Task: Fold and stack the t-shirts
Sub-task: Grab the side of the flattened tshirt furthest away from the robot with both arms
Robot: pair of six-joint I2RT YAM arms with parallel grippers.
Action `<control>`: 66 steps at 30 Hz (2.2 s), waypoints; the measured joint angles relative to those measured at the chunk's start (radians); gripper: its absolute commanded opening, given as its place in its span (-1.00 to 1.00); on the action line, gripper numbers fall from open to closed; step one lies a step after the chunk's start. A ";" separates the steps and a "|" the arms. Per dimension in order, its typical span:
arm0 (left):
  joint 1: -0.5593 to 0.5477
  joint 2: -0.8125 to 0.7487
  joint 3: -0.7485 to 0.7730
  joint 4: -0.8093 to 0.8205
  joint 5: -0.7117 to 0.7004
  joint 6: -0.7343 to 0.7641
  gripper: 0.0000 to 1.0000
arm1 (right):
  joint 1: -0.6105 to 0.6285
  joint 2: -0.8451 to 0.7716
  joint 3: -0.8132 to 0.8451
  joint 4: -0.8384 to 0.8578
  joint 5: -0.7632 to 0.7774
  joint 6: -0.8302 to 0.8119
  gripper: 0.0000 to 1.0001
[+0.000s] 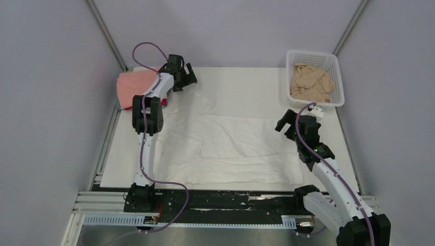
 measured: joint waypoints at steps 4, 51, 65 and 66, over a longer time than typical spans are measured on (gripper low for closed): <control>0.003 0.001 0.002 -0.002 0.055 -0.001 1.00 | 0.000 -0.004 0.000 0.007 -0.002 -0.002 1.00; -0.093 -0.334 -0.377 -0.029 -0.050 0.082 -1.00 | -0.020 1.218 0.924 -0.362 0.298 0.050 0.75; -0.095 -0.407 -0.505 0.010 -0.079 0.071 -1.00 | -0.021 1.134 0.789 -0.436 0.402 0.115 0.01; -0.095 -0.415 -0.512 0.011 -0.079 0.071 -1.00 | -0.021 1.133 0.783 -0.441 0.409 0.119 -0.11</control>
